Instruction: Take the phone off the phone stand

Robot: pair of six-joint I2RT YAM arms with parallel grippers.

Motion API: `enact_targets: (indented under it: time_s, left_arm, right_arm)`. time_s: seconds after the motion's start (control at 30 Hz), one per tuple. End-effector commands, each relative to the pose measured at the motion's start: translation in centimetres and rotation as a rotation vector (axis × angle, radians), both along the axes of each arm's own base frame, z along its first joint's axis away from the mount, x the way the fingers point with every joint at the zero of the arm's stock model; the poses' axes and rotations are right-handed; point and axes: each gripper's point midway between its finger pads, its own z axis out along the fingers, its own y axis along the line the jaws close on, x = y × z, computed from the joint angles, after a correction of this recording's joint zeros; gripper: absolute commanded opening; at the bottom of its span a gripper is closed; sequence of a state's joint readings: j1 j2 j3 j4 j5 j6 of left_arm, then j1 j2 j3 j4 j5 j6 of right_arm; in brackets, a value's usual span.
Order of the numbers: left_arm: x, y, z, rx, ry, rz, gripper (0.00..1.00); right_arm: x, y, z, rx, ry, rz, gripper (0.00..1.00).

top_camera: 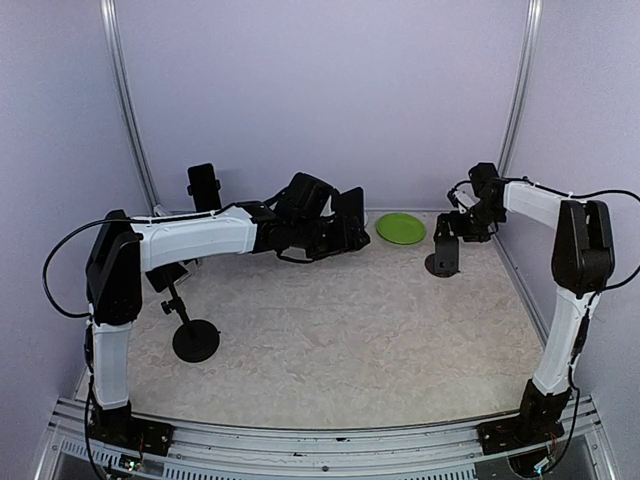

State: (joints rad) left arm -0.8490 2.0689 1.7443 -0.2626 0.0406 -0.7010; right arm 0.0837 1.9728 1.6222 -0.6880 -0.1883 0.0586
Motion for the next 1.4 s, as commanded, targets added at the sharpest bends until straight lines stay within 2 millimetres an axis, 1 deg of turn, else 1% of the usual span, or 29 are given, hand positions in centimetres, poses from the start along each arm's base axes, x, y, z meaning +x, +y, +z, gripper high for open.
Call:
enact_targets:
  time_s: [0.0,0.1,0.13,0.2,0.23,0.27,0.3,0.37,0.43,0.5,0.57,0.63,0.7,0.83,0.93,1.07,1.23,1.37]
  left_arm:
    - [0.9,-1.2,3.5,-0.070,-0.104,0.012,0.34]
    - [0.6,-1.4,3.6,-0.068,-0.112,0.011,0.34]
    - [0.6,-1.4,3.7,-0.065,-0.117,0.015,0.34]
    - [0.3,-1.5,3.8,-0.062,-0.127,0.017,0.34]
    - [0.3,-1.5,3.8,-0.062,-0.129,0.020,0.34]
    - [0.2,-1.6,3.8,-0.062,-0.131,0.024,0.34]
    - [0.2,-1.6,3.8,-0.061,-0.132,0.028,0.34]
    - [0.2,-1.5,3.8,-0.061,-0.133,0.039,0.34]
    - [0.1,-1.6,4.0,-0.069,-0.140,0.043,0.34]
    - [0.0,-1.8,4.1,-0.073,-0.145,0.045,0.34]
    - [-0.2,-1.9,4.1,-0.072,-0.149,0.044,0.34]
    - [-0.3,-2.1,4.2,-0.072,-0.154,0.044,0.34]
    - [-0.3,-2.1,4.5,-0.075,-0.159,0.049,0.34]
    - [-0.3,-2.1,4.8,-0.075,-0.169,0.057,0.34]
    - [-0.4,-2.2,4.9,-0.076,-0.174,0.055,0.34]
    - [-0.6,-2.1,5.2,-0.081,-0.181,0.057,0.34]
    - [-0.7,-2.2,5.3,-0.081,-0.186,0.057,0.34]
    - [-1.0,-2.2,5.6,-0.081,-0.195,0.063,0.34]
  right_arm:
    - [0.2,0.1,6.1,0.060,-0.109,-0.029,0.99]
    - [0.0,0.4,8.4,0.093,-0.139,-0.038,0.97]
    - [-0.1,0.8,9.4,0.127,-0.152,-0.043,0.96]
    - [-0.7,2.4,11.2,0.226,-0.174,-0.032,0.93]
    - [-1.1,3.8,11.9,0.265,-0.183,-0.024,0.91]
    - [-1.3,4.5,12.5,0.290,-0.192,-0.032,0.90]
    - [-1.9,6.3,13.0,0.310,-0.196,-0.018,0.89]
    - [-2.9,9.2,13.7,0.365,-0.193,0.005,0.88]
    - [-4.3,12.6,14.2,0.453,-0.183,0.056,0.88]
    - [-5.5,15.6,15.3,0.566,-0.188,0.093,0.88]
    - [-6.7,17.9,16.2,0.645,-0.188,0.130,0.85]
    - [-7.4,19.4,16.4,0.686,-0.179,0.156,0.82]
    - [-7.6,20.1,16.1,0.699,-0.167,0.170,0.79]
    - [-7.9,21.2,16.0,0.743,-0.150,0.193,0.72]
    - [-7.9,21.8,15.6,0.772,-0.132,0.197,0.68]
    - [-7.7,22.4,15.2,0.774,-0.113,0.198,0.61]
    - [-8.3,23.8,14.5,0.770,-0.093,0.222,0.56]
    - [-8.8,24.8,13.5,0.762,-0.066,0.229,0.48]
